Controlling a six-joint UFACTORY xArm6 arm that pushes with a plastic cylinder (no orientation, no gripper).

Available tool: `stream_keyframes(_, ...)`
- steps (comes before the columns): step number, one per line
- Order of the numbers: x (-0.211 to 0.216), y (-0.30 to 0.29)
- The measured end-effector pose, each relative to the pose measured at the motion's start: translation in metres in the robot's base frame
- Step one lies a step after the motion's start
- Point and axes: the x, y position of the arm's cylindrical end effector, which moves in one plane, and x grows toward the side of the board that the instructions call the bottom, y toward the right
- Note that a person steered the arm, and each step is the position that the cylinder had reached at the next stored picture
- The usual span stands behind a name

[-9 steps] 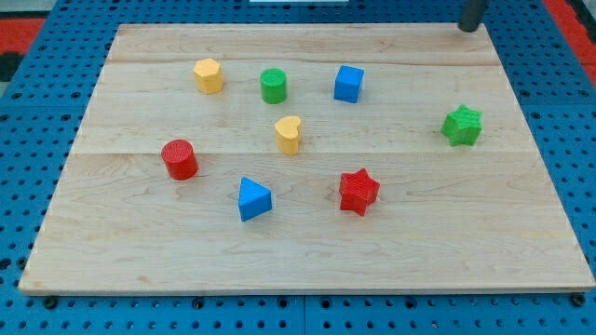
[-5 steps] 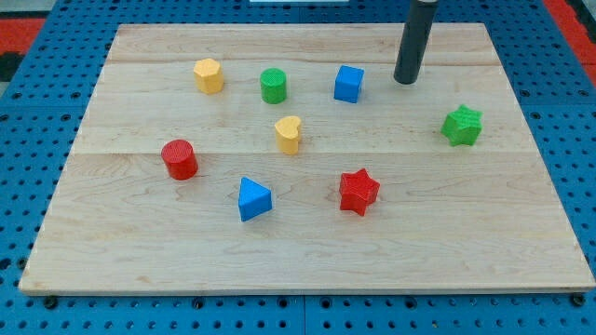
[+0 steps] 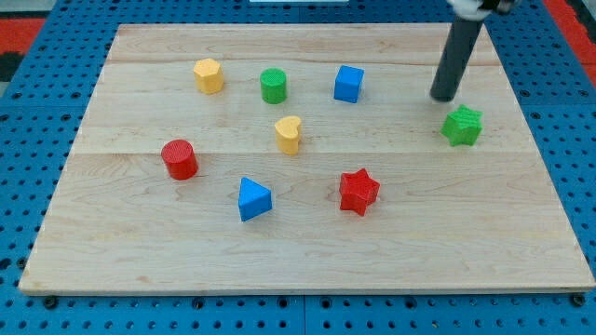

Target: Push the green star to the bottom right of the board

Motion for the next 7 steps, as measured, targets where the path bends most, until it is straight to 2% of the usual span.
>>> stream_keyframes(1, 0.009, 0.033)
stream_keyframes(2, -0.024, 0.040)
stream_keyframes(3, 0.059, 0.063)
stream_keyframes(4, 0.090, 0.016)
stream_keyframes(5, 0.090, 0.015)
stream_keyframes(6, 0.129, 0.022)
stream_keyframes(7, 0.107, 0.023)
